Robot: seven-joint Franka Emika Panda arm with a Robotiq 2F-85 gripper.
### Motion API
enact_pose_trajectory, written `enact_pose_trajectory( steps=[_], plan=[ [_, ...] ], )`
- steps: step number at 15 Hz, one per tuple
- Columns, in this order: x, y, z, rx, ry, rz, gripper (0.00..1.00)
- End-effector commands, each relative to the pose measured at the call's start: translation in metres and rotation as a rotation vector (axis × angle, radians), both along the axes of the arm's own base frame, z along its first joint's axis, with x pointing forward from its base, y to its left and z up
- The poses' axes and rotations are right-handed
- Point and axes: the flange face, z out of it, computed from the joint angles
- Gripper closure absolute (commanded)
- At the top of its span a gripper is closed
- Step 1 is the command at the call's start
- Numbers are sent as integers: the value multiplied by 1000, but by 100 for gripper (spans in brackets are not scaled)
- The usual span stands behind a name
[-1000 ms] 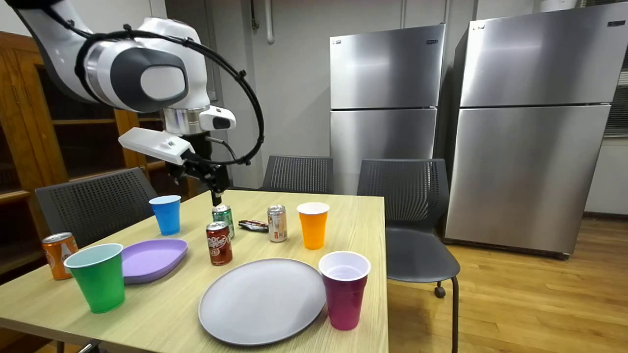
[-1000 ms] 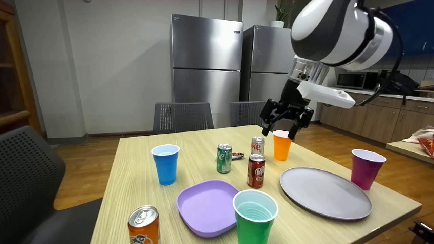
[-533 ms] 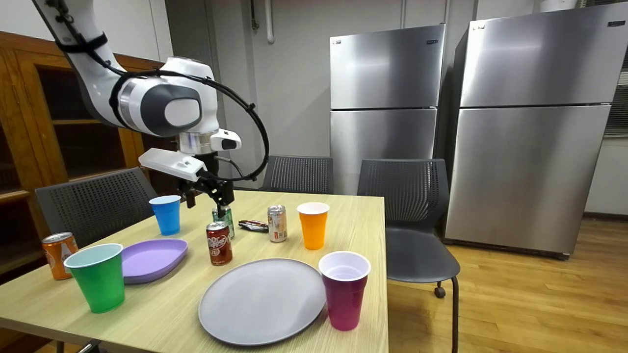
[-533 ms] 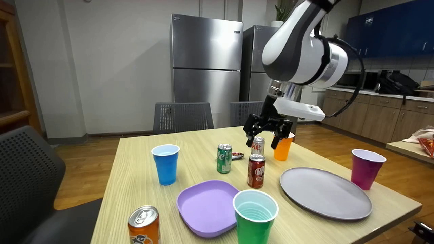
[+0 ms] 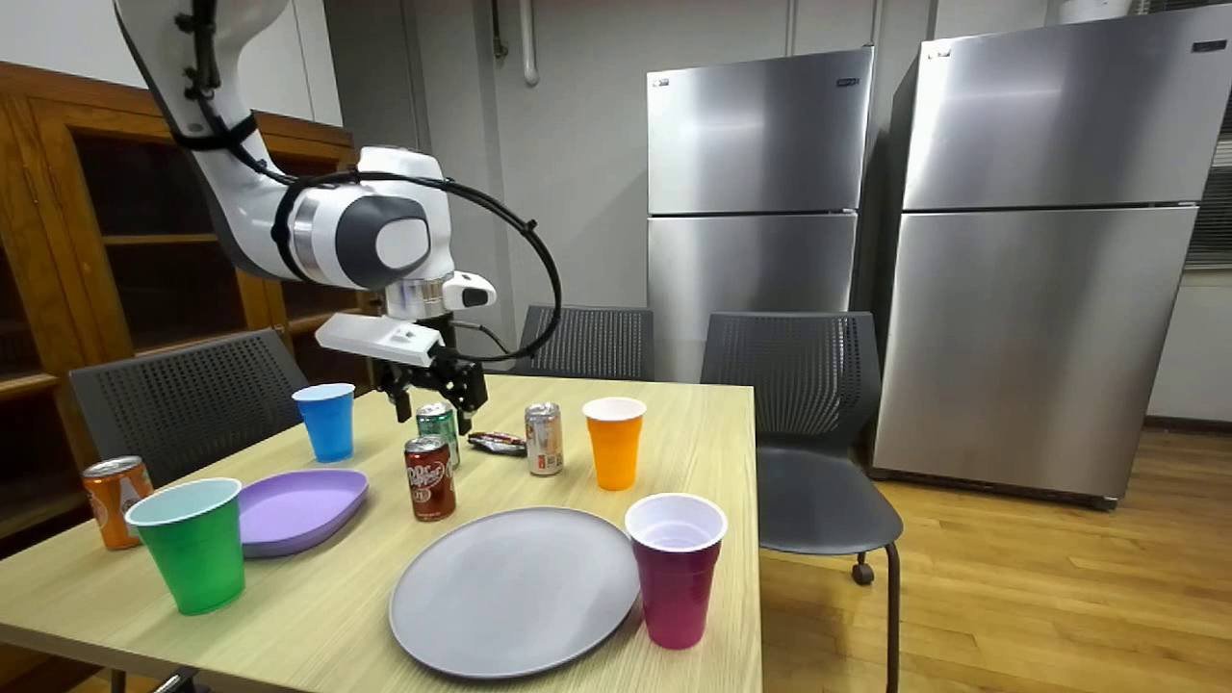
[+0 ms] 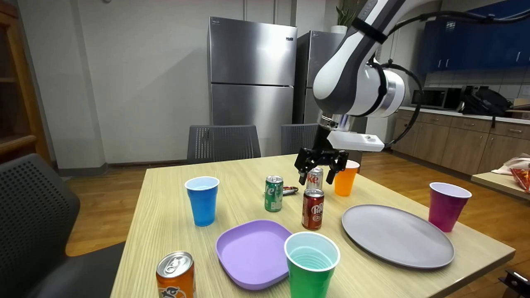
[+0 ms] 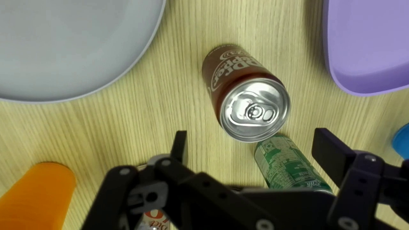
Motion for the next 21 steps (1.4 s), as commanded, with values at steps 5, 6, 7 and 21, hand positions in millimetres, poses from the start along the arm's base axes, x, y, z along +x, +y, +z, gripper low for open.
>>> enact_pose_trajectory(
  steps=[5,6,7,21],
  plan=[
    [13,12,-8,-28,11,41,0],
    [13,14,-10,-31,14,49,0],
    [12,16,-12,-33,17,56,0],
    [6,23,-29,-71,58,91,0]
  ],
)
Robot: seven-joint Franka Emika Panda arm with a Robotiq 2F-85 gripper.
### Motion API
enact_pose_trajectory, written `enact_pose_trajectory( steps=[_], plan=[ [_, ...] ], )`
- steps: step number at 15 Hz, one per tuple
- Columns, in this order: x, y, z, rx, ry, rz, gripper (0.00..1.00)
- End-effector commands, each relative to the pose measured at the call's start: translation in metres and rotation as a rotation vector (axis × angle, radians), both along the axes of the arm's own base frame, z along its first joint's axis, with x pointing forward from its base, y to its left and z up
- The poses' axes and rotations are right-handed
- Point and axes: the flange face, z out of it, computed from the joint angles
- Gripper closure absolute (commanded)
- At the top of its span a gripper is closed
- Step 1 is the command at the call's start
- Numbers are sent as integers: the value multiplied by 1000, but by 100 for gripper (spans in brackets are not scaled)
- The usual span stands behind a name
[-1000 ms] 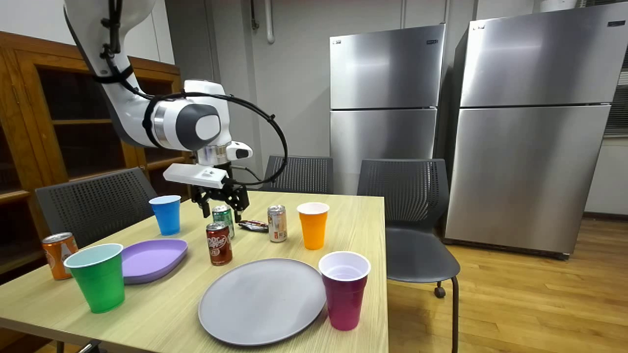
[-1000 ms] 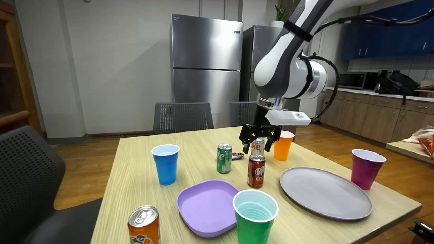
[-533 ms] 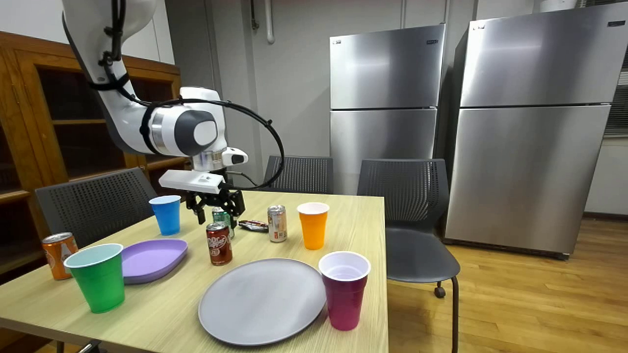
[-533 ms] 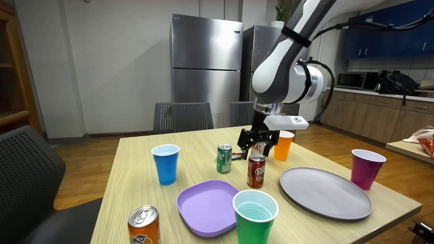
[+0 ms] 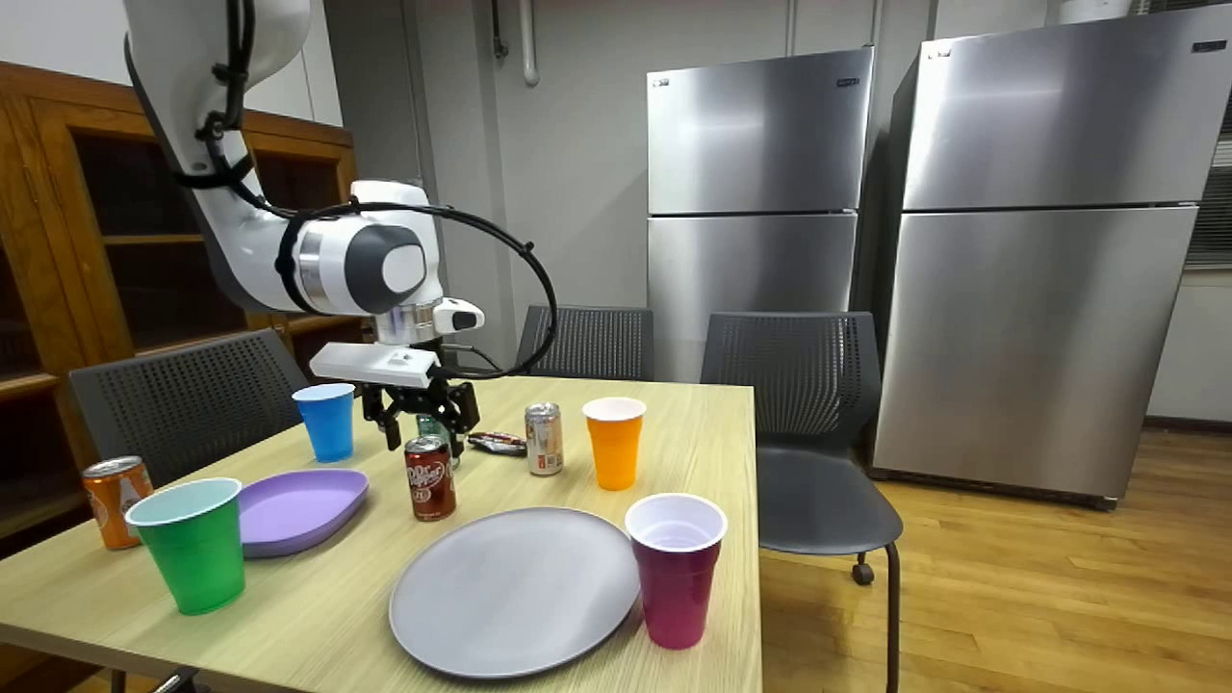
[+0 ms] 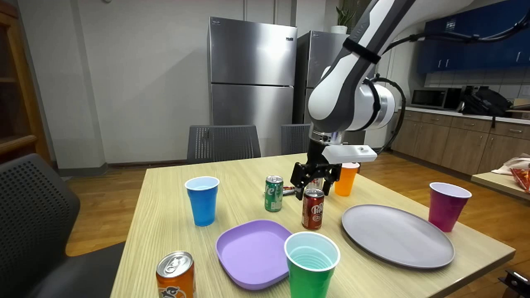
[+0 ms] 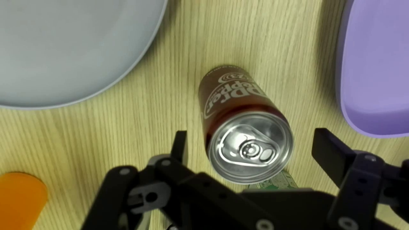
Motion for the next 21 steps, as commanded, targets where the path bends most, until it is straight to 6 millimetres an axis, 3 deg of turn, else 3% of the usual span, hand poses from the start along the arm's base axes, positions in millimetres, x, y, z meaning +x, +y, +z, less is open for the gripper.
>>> enact_pose_trajectory(
  steps=[1,2,4,7,13,21],
  plan=[
    [5,3,5,-19,9,-1,0],
    [5,2,6,-28,4,1,25],
    [6,2,8,-36,3,6,34],
    [6,0,9,-44,4,13,60],
    [0,12,25,-25,16,39,62],
    [-16,55,85,16,-15,119,62]
  ],
)
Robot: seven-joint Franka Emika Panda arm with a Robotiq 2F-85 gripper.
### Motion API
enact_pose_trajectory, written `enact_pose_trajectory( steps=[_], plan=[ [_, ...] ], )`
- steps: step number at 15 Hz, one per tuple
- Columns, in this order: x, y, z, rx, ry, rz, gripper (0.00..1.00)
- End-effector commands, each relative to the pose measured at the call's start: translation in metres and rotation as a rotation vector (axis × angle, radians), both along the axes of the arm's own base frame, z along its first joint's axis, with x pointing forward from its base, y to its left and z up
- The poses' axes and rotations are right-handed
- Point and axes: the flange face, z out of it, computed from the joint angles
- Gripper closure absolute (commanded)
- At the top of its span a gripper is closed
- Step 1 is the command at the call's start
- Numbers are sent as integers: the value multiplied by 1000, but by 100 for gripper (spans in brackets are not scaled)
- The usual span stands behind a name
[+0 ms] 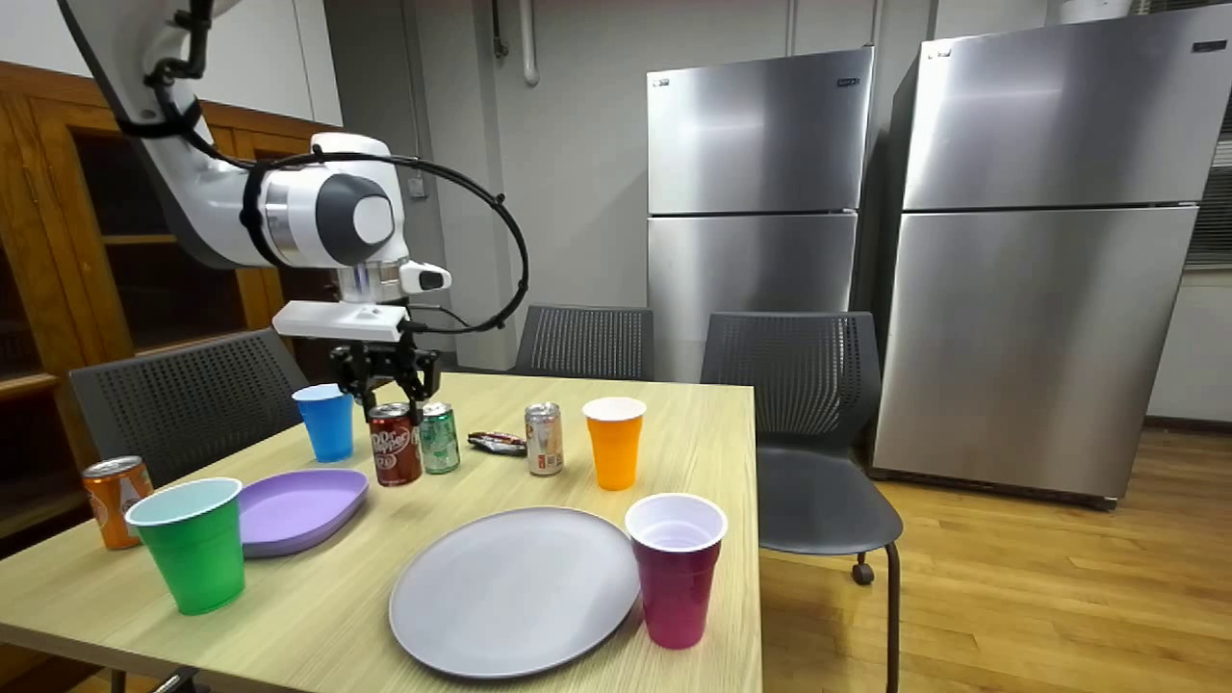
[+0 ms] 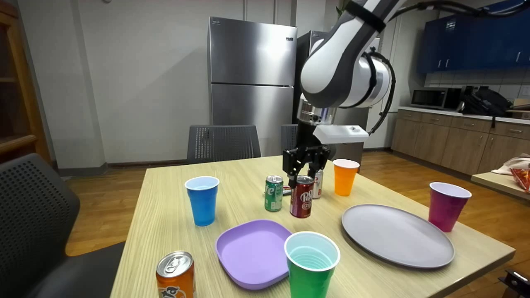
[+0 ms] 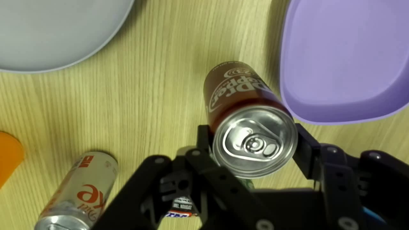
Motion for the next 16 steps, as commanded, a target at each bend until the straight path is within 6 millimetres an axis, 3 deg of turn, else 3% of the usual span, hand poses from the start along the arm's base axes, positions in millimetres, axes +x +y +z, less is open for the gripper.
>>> enact_pose_trajectory(
  steps=[1,7,16],
  plan=[
    [-17,22,42,28,-8,36,62],
    [-31,57,57,115,-4,41,62],
    [-48,75,30,80,33,72,62]
  ],
)
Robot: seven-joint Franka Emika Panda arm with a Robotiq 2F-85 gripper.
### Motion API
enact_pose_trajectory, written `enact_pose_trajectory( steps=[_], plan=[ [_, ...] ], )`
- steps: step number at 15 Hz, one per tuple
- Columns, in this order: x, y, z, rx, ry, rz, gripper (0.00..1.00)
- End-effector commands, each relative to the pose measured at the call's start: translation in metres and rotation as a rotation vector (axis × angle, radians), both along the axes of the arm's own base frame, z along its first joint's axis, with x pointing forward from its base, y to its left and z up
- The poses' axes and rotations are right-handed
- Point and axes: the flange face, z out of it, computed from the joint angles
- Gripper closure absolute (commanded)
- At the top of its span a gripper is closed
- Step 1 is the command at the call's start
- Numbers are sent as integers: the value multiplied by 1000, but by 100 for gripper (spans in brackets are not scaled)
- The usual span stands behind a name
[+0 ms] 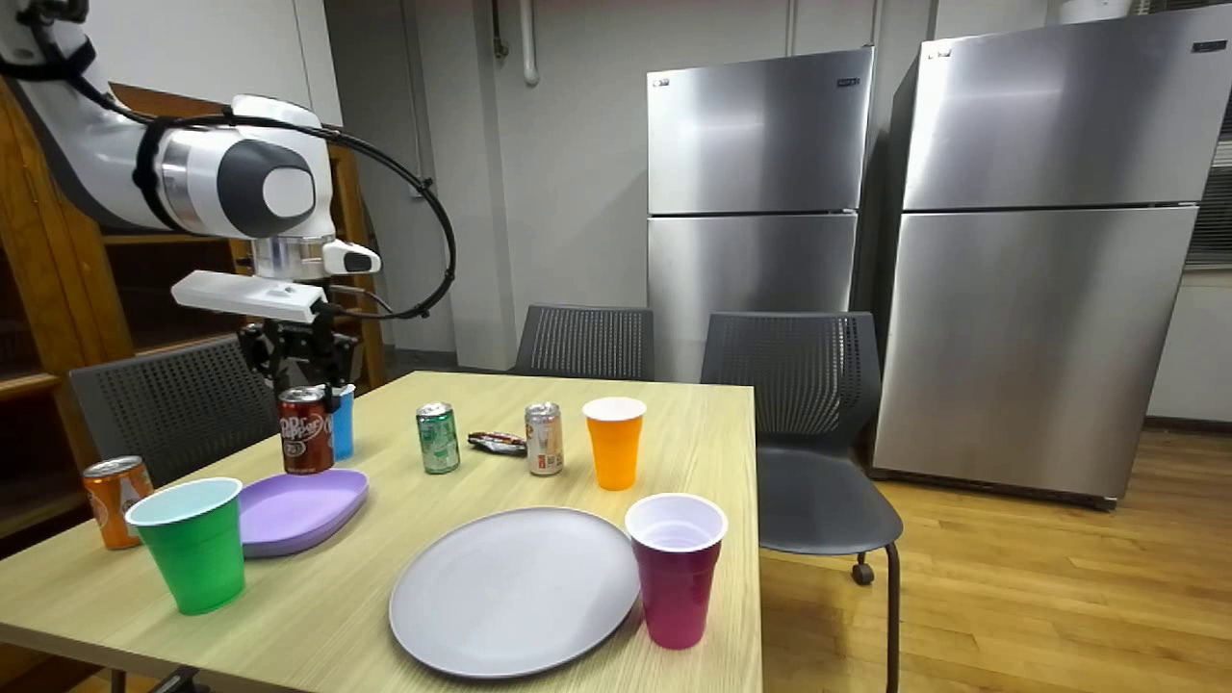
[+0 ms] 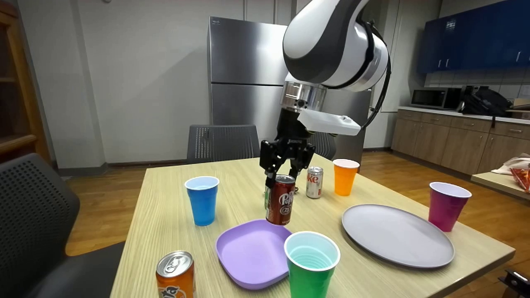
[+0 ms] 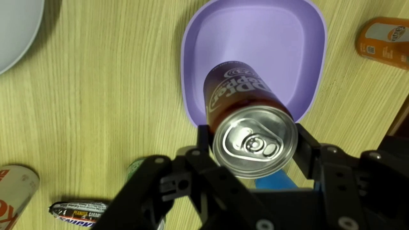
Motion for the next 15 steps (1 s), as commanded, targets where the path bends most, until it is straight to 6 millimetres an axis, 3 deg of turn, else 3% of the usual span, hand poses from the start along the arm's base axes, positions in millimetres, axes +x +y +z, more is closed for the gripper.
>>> enact_pose_trajectory(
  steps=[1,15],
  plan=[
    [-7,7,-3,-20,2,17,62],
    [-10,13,-49,-20,28,23,62]
  ],
)
